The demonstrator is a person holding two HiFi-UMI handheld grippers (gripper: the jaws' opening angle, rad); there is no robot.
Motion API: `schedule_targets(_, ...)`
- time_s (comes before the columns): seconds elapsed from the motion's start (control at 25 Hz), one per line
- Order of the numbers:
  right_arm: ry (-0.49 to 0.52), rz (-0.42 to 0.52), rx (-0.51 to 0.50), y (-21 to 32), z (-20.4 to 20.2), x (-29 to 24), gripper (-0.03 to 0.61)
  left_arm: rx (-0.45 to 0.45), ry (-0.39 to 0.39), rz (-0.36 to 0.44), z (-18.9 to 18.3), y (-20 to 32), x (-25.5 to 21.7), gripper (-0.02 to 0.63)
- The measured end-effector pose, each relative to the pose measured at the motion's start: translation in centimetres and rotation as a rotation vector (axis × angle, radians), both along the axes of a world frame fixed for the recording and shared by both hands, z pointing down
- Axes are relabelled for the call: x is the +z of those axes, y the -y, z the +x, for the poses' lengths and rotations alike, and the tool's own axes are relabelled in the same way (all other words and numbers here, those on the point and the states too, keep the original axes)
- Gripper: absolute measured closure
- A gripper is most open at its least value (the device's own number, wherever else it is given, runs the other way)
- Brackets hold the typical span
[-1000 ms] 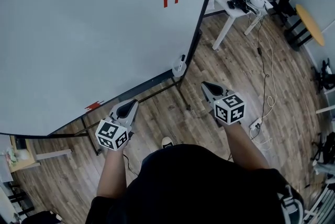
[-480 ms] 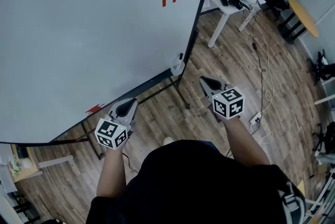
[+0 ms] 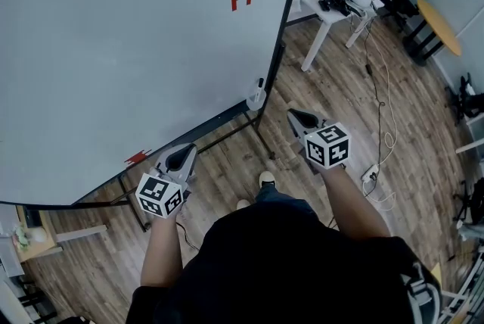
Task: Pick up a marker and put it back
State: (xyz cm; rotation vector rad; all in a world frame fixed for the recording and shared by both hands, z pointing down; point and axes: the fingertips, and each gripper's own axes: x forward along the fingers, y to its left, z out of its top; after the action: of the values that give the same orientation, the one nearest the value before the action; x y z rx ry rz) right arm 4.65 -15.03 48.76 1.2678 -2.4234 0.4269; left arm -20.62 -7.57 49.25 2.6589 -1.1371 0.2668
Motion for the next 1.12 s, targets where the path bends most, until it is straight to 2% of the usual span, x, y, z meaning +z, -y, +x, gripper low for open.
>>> schedule_targets(0.24,-0.006,-0.006,-0.025,2.0,0.7,0.8,0.581,-0.019,0.019,0.005,0.9,1.0,-0.5,0.595)
schedule_targets(0.52,0.033,-0.01,-0.066,6.5,1.2,1.4,0.58,-0.073,0.045,0.009,1.3,3.7,-1.4,0.595)
schedule_targets(1.12,0.035,-0.112,-0.156,13.8,0.9,6.3,0.552,-0.123,0.051,-0.028,3.4,9.3,-0.5,0.595)
